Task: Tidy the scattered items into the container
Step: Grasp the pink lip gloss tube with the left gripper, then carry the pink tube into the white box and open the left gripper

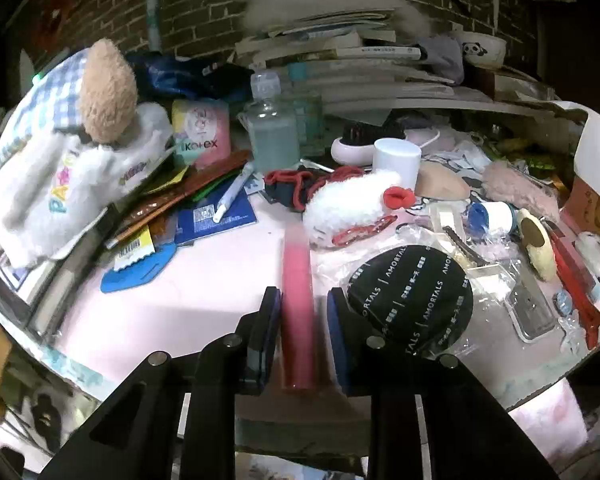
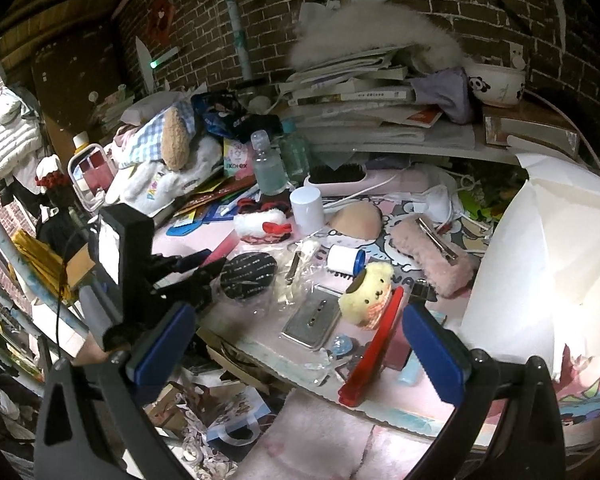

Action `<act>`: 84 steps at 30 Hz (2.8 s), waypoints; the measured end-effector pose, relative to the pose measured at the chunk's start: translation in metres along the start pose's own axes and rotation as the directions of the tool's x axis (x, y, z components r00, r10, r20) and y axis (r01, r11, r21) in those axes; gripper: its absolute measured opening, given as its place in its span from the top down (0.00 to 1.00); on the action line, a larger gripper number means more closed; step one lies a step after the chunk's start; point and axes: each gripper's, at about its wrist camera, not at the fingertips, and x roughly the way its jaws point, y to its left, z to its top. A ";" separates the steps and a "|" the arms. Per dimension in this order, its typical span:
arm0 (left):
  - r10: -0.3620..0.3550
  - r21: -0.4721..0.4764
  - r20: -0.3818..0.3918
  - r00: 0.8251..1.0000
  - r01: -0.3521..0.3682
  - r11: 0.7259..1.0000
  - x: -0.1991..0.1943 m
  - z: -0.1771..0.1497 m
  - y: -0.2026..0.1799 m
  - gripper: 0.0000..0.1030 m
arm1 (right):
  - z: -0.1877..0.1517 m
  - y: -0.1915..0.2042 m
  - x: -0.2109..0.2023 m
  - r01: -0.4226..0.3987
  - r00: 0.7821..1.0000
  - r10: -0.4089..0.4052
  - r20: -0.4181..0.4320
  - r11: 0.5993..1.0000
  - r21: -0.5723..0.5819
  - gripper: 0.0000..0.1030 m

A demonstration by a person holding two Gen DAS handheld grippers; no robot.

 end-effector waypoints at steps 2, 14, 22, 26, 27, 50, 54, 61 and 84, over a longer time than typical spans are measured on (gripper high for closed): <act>-0.034 -0.038 0.018 0.999 0.034 0.999 0.000 -0.003 0.006 0.81 | 0.000 0.001 0.001 -0.001 1.000 0.001 -0.002 1.000 -0.002 0.00; -0.023 -0.059 0.131 0.991 0.031 0.998 -0.003 -0.017 0.005 0.81 | -0.003 0.002 0.008 -0.007 1.000 0.007 -0.018 1.000 -0.002 0.00; 0.023 -0.045 0.151 0.988 -0.016 0.999 -0.001 -0.017 -0.002 0.89 | -0.003 0.001 0.007 -0.001 1.000 0.001 -0.010 1.000 0.007 0.00; 0.022 -0.046 0.150 0.988 -0.015 0.999 -0.001 -0.018 -0.002 0.89 | -0.003 0.000 0.007 0.002 1.000 -0.002 -0.010 1.000 0.008 0.00; 0.022 -0.042 0.147 0.989 -0.016 0.999 -0.001 -0.017 -0.003 0.89 | -0.003 0.000 0.007 0.002 1.000 -0.002 -0.009 1.000 0.008 0.00; -0.283 0.156 0.205 0.937 0.255 0.954 -0.076 0.108 -0.049 0.89 | -0.020 0.003 0.022 0.014 0.999 -0.014 0.038 1.000 -0.003 0.00; -0.415 0.236 0.180 0.892 0.371 0.898 -0.089 0.144 -0.088 0.89 | -0.029 -0.004 0.025 0.039 0.998 -0.040 0.048 0.999 0.027 0.00; -0.626 0.424 -0.018 0.779 0.573 0.701 -0.098 0.187 -0.186 0.89 | -0.043 -0.017 0.030 0.032 0.999 -0.035 0.039 0.997 0.069 0.00; -0.358 0.552 -0.564 0.744 0.662 0.507 -0.026 0.152 -0.348 0.89 | -0.050 -0.038 0.033 0.038 0.999 -0.042 0.031 0.991 0.132 0.00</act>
